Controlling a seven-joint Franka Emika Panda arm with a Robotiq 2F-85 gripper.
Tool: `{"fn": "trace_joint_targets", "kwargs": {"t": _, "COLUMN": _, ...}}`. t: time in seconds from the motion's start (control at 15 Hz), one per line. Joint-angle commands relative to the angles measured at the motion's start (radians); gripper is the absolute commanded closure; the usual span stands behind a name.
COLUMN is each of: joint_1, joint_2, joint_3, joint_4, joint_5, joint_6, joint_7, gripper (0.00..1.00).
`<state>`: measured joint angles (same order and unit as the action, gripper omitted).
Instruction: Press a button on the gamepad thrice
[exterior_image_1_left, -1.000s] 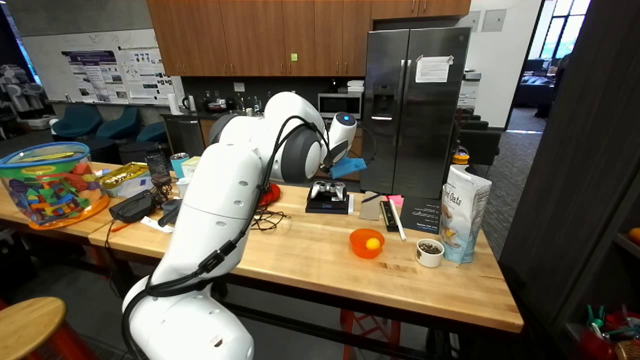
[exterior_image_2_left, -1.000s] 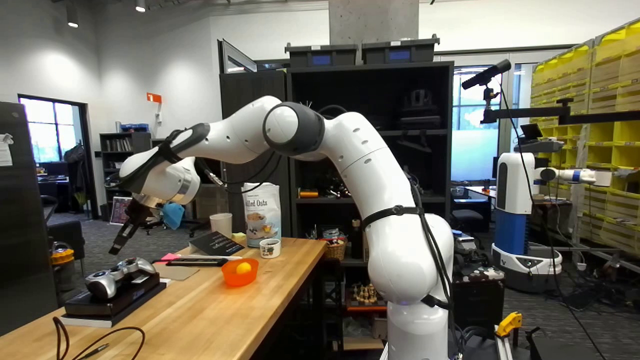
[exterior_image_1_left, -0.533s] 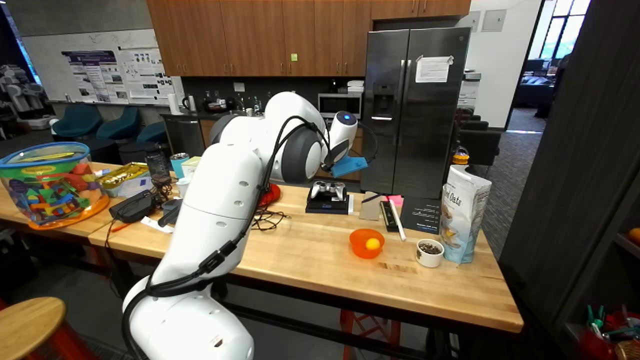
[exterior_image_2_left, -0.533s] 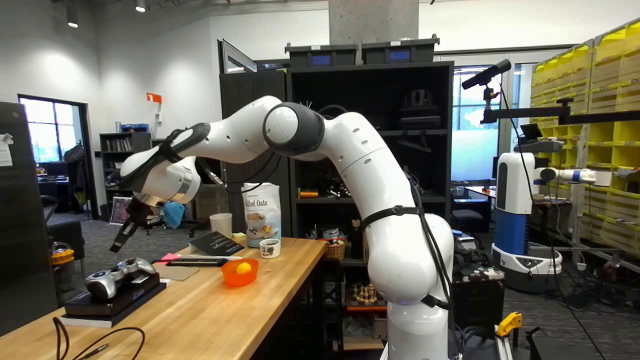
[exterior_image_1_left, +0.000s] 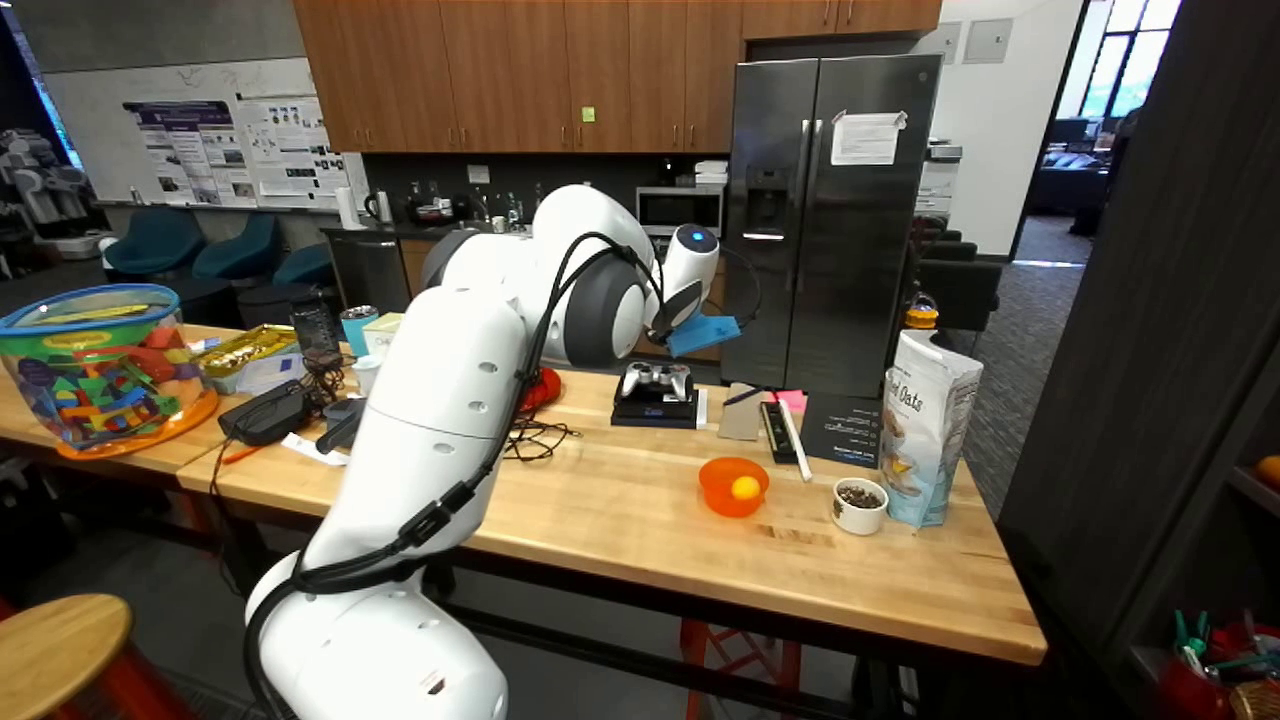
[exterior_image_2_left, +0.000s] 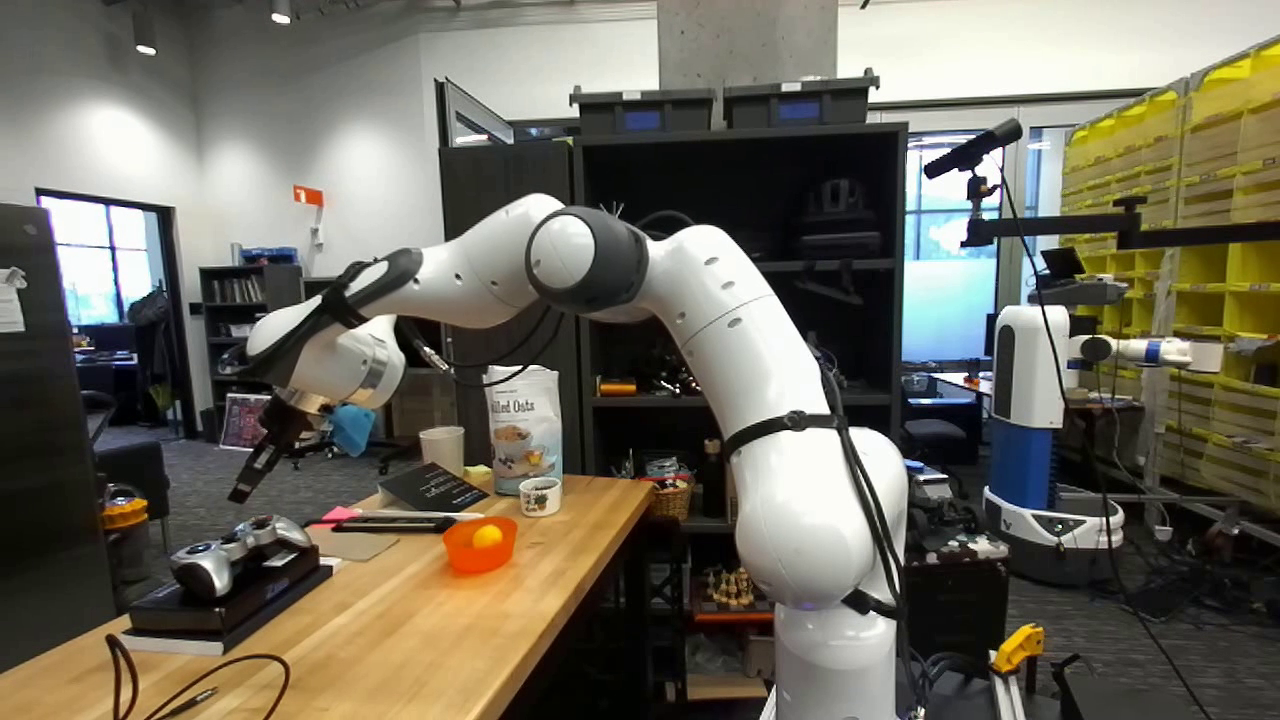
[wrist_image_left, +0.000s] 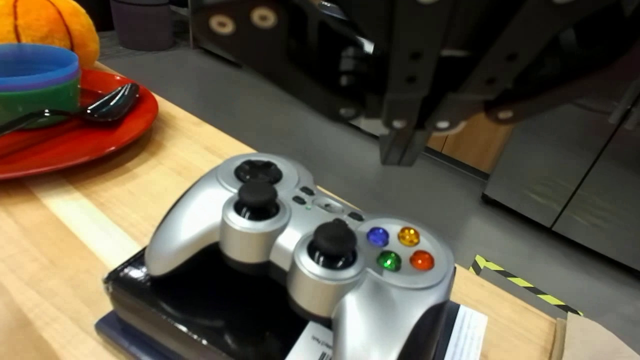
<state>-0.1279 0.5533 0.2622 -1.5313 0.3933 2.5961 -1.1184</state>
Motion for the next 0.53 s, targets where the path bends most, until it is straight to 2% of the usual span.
{"fn": "trace_joint_targets", "kwargs": {"t": 0.0, "joint_1": -0.01, "joint_2": 0.008, "joint_3": -0.005, "joint_4": 0.0, "joint_5": -0.019, "joint_6": 0.019, "joint_7": 0.003, "gripper": 1.0}}
{"fn": "trace_joint_targets", "kwargs": {"t": 0.47, "joint_1": -0.01, "joint_2": 0.021, "joint_3": -0.014, "joint_4": -0.004, "joint_5": -0.031, "joint_6": 0.032, "joint_7": 0.01, "gripper": 1.0}}
